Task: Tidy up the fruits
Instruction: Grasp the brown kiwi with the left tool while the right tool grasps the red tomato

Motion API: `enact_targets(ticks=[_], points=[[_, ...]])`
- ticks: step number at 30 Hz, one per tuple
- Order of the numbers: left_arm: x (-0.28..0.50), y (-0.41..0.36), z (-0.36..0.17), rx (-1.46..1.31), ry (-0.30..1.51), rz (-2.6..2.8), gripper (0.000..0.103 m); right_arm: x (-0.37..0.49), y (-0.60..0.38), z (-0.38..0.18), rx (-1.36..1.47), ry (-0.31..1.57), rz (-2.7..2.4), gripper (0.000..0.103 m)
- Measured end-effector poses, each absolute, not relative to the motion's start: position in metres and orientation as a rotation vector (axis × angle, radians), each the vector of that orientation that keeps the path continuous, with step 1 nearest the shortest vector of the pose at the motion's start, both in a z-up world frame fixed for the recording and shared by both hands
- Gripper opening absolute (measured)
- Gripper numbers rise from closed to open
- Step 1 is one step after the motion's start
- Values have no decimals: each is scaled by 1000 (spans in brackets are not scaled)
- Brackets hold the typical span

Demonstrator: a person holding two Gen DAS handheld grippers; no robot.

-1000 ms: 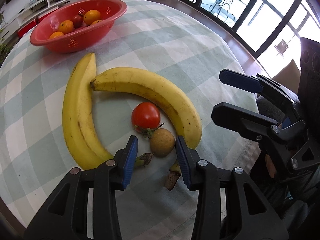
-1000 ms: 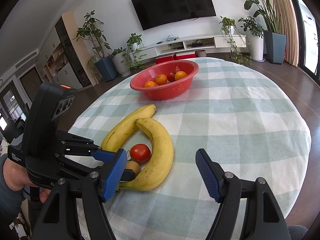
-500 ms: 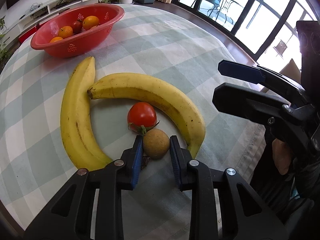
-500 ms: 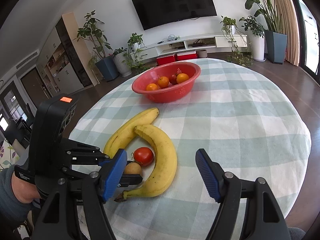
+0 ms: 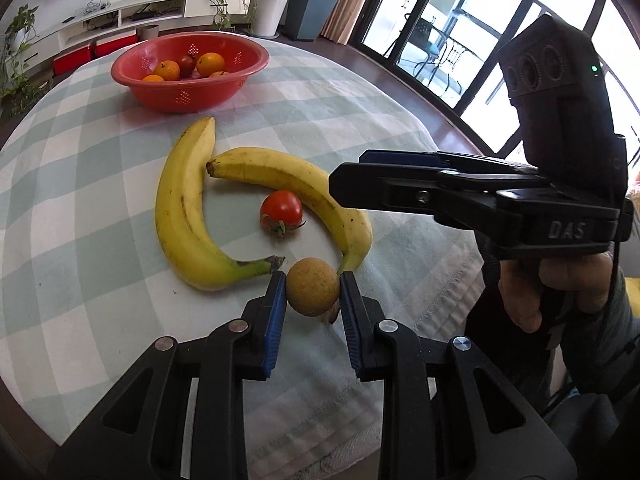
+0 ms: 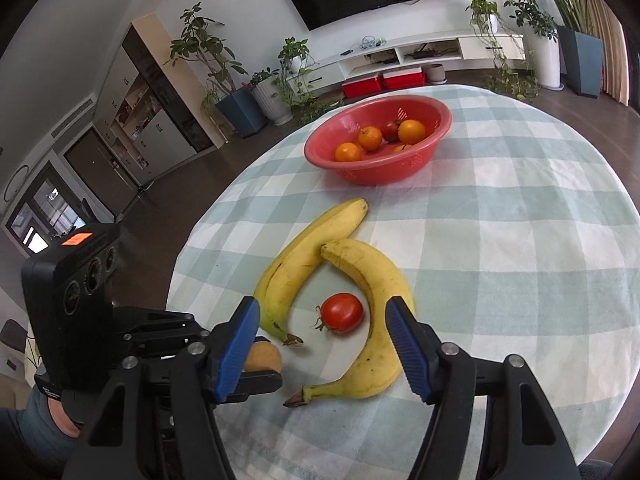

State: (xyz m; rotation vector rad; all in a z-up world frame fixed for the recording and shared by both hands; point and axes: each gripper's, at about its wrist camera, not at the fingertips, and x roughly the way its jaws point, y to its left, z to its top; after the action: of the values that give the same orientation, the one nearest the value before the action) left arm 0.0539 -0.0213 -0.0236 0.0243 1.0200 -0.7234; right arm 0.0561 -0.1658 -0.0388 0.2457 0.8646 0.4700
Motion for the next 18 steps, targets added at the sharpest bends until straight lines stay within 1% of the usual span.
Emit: enact_targets(ticks=[2,5,11,12,18], points=[[46,-8,-22,-12,1014,-718,25,60,-159,-43,239,895,471,67],[40,9,-21,-32,1007,-682,25,66,-151,-49,238,937,471,63],[42,32,-26,-64,1006,-625,25,79,-135,-69,219,1054,431,60],[43,34,-26,-62,1005,-618,25,80,-135,-71,224,1063,422,59],[47,34,-35,-67,1015,-609,25,91,-129,-71,178,1072,374,57]])
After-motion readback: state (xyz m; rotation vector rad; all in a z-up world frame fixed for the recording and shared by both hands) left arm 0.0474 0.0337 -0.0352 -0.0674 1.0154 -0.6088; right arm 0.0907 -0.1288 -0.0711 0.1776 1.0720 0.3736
